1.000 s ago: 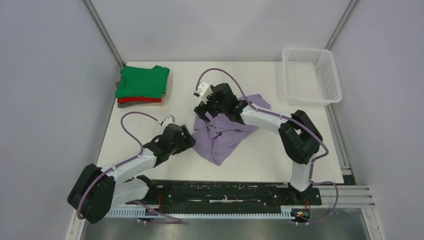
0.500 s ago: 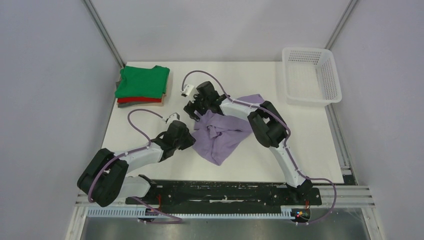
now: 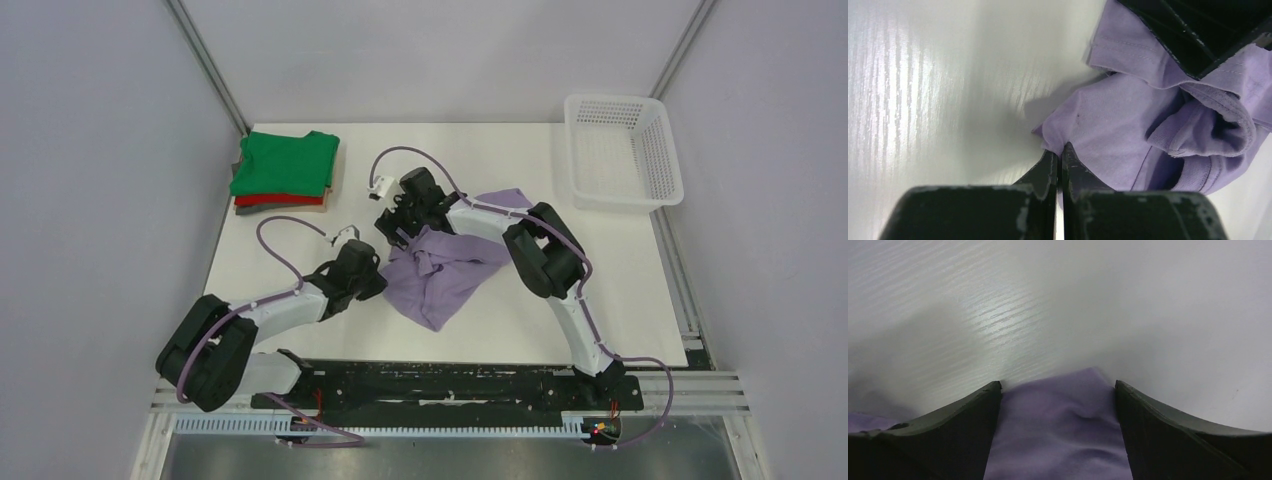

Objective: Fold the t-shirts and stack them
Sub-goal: Flatten out the tshirt

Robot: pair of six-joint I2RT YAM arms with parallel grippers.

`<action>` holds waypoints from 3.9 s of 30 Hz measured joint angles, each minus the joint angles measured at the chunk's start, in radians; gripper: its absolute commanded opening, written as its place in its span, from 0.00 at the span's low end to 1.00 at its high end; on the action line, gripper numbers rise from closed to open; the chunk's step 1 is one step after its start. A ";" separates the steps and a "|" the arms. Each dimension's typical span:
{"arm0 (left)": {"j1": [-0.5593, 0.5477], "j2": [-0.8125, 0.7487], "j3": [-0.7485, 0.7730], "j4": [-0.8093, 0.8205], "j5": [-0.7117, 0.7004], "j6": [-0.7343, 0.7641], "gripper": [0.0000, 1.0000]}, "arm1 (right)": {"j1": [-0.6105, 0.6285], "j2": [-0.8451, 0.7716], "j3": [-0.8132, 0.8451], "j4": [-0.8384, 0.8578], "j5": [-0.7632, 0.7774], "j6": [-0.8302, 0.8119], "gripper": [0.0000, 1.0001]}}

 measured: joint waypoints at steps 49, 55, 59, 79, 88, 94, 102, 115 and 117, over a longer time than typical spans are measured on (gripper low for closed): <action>-0.002 -0.745 0.690 -0.438 -0.416 0.284 0.02 | -0.098 -1.490 -0.616 0.330 0.706 -0.034 0.00; -0.002 -0.789 0.874 -0.399 -0.248 0.362 0.02 | -0.098 -1.534 -0.319 0.142 0.465 0.019 0.00; -0.002 -0.784 1.033 -0.404 -0.124 0.410 0.02 | -0.098 -1.574 -0.182 0.055 0.292 0.058 0.00; 0.016 -0.230 1.190 -0.322 -0.394 0.689 0.05 | -0.100 -1.515 -0.549 0.205 0.495 -0.011 0.00; 0.272 0.499 1.030 -0.307 -0.391 0.640 1.00 | -0.291 -0.992 -0.933 0.445 0.569 0.013 0.59; 0.297 0.610 1.050 -0.404 -0.337 0.622 1.00 | -0.325 -0.660 -0.704 0.338 0.570 0.051 0.98; 0.273 0.417 0.983 -0.373 -0.163 0.530 1.00 | -0.324 -0.724 -0.675 0.282 0.522 0.164 0.98; 0.243 0.274 0.388 -0.267 -0.031 0.326 1.00 | -0.313 -0.666 -0.878 0.309 0.034 0.454 0.98; 0.252 0.284 0.384 -0.253 -0.028 0.303 1.00 | -0.314 -0.618 -0.861 0.307 0.031 0.473 0.98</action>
